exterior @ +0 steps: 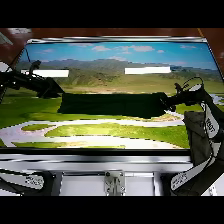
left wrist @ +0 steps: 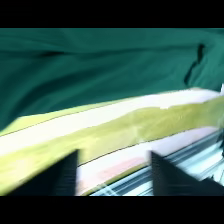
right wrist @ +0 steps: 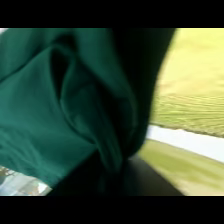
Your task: Fold the shirts.
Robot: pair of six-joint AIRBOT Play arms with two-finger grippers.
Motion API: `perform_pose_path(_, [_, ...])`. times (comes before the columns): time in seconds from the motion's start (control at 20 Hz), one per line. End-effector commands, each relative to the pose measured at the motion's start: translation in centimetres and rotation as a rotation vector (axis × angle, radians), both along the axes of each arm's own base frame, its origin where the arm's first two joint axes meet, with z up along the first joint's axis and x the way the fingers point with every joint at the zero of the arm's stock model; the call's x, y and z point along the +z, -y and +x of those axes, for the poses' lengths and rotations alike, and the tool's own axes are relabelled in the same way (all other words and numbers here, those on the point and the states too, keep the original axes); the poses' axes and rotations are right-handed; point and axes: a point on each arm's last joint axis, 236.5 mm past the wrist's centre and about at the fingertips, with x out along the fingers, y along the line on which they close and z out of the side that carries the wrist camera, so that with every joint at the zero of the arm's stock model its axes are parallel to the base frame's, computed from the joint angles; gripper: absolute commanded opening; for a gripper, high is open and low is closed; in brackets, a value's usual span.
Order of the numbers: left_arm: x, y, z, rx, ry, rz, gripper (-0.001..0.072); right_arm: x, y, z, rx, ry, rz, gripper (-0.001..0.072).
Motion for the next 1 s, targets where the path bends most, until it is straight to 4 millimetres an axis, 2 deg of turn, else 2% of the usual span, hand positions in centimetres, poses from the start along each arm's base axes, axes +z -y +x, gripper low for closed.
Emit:
perform_pose_path(0.0, [0.4,3.6,0.2,-0.083,0.071,0.013,0.0268,1.5,-1.6,-0.1,0.018,0.010,0.083,0.0063])
perform_pose_path(0.05, [0.4,4.7,0.7,-0.098,0.111,0.020,0.0175,2.6,-1.5,-0.2,0.046,0.038,0.072,0.0063])
perform_pose_path(0.1, [0.2,6.1,1.5,-0.099,0.146,0.026,0.0120,3.9,-1.4,-0.1,0.055,0.064,0.060,0.0063])
perform_pose_path(0.15, [0.0,7.7,2.2,-0.102,0.178,0.030,0.0115,5.5,-1.5,0.0,0.062,0.094,0.053,0.0063])
perform_pose_path(0.2, [-0.5,9.8,2.5,-0.117,0.202,0.032,0.0060,7.7,-1.6,-0.2,0.071,0.125,0.050,0.0063])
perform_pose_path(0.35, [-3.7,16.7,1.5,-0.233,0.222,0.036,0.0055,14.1,-2.4,-2.0,0.119,0.195,0.046,0.0063])
perform_pose_path(0.45, [-6.1,21.8,0.0,-0.287,0.209,0.014,0.0055,17.9,-2.9,-4.0,0.145,0.216,0.034,0.0063])
perform_pose_path(0.55, [-7.6,26.4,-1.4,-0.310,0.211,-0.019,0.0054,21.7,-3.5,-6.7,0.171,0.237,0.016,0.0063])
perform_pose_path(0.7, [-9.8,31.7,-3.2,-0.322,0.228,-0.042,0.0040,25.9,-2.9,-9.4,0.130,0.285,-0.077,0.0063])
perform_pose_path(0.85, [-9.8,37.9,-5.0,-0.216,0.160,-0.202,0.0040,29.4,-2.9,-11.9,0.094,0.345,-0.134,0.0063])
perform_pose_path(0.95, [-10.0,41.0,-6.8,-0.198,0.119,-0.259,0.0040,30.9,-2.8,-13.0,0.063,0.378,-0.165,0.0063])
